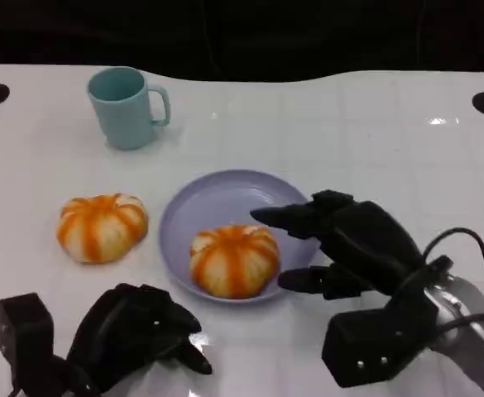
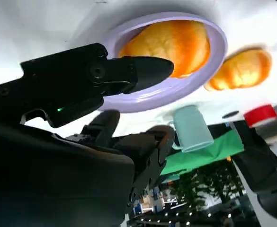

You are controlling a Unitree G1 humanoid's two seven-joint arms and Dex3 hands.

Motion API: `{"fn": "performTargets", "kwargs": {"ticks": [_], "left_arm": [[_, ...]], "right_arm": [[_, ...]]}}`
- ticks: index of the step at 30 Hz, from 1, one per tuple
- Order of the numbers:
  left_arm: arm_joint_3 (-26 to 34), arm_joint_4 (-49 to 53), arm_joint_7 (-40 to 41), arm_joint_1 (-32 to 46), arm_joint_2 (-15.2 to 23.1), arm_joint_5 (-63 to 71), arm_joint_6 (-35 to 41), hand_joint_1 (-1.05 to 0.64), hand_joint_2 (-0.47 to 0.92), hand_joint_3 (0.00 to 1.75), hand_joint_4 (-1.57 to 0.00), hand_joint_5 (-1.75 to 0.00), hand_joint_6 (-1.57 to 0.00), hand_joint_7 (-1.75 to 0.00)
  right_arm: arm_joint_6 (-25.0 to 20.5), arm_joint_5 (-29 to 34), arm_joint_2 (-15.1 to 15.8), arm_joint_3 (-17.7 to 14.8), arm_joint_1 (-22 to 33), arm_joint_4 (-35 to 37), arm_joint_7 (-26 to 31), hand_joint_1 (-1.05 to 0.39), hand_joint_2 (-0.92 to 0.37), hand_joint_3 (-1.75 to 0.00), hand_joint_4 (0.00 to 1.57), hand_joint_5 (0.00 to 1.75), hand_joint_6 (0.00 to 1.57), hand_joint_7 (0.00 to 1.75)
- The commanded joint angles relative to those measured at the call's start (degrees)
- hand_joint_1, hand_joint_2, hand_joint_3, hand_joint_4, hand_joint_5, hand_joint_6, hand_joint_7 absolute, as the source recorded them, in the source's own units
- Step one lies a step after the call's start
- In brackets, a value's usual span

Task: Grasp the bread from the table and place it into the plate.

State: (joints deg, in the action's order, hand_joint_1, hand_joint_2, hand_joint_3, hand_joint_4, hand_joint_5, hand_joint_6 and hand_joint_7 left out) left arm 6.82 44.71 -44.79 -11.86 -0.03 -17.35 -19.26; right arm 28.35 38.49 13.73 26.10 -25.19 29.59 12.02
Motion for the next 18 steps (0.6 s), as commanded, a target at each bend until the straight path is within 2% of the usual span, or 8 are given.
{"fn": "performTargets", "kwargs": {"ticks": [1, 3, 6, 7, 10, 14, 18], "left_arm": [[-0.14, 0.55, 0.66, 0.81, 0.72, 0.82, -0.60, -1.05, 0.73, 0.01, -1.56, -0.38, -1.57, -0.19], [-0.12, 0.28, 0.69, 0.95, 0.65, 0.66, -0.18, -1.04, 0.72, 0.00, -1.56, -0.38, -1.57, -0.20], [0.02, 0.32, 0.27, 0.88, 0.56, 0.26, -0.07, -1.02, 0.71, 0.00, -1.55, -0.38, -1.57, -0.20], [0.03, 0.18, 0.15, 0.94, 0.55, 0.15, 0.04, -1.02, 0.71, 0.00, -1.55, -0.38, -1.57, -0.20], [0.01, -0.21, -0.09, 1.10, 0.51, -0.10, 0.41, -1.01, 0.71, 0.00, -1.54, -0.39, -1.57, -0.19], [-0.12, -0.37, 0.06, 1.12, 0.36, -0.03, 0.44, -1.01, 0.70, 0.00, -1.54, -0.39, -1.57, -0.19], [-0.22, -0.34, 0.16, 1.10, 0.22, -0.02, 0.27, -1.01, 0.71, 0.00, -1.54, -0.40, -1.57, -0.17]], "right_arm": [[4.68, -3.41, 0.93, -2.96, 3.30, -1.52, 2.86, -0.60, -0.92, -0.19, 0.61, 1.25, 0.68, 0.62], [7.25, -5.70, 0.64, -4.11, 4.60, -1.17, 2.98, -0.55, -0.92, -0.15, 0.63, 1.51, 0.62, 1.04], [10.37, -11.94, 0.06, -5.78, 6.67, -0.93, -0.50, -0.53, -0.92, -0.15, 0.63, 1.69, 0.56, 1.40], [11.07, -14.84, -0.19, -6.29, 7.50, -1.19, -2.54, -0.53, -0.92, -0.15, 0.63, 1.72, 0.55, 1.47], [11.97, -22.16, -0.66, -7.57, 9.74, -2.47, -8.29, -0.53, -0.92, -0.17, 0.65, 1.74, 0.53, 1.57], [9.49, -30.29, -1.08, -9.28, 13.41, -6.30, -15.66, -0.52, -0.92, -0.19, 0.67, 1.75, 0.54, 1.59], [7.91, -33.93, -0.90, -11.05, 17.00, -9.61, -20.07, -0.50, -0.92, -0.21, 0.66, 1.75, 0.55, 1.60]]}}
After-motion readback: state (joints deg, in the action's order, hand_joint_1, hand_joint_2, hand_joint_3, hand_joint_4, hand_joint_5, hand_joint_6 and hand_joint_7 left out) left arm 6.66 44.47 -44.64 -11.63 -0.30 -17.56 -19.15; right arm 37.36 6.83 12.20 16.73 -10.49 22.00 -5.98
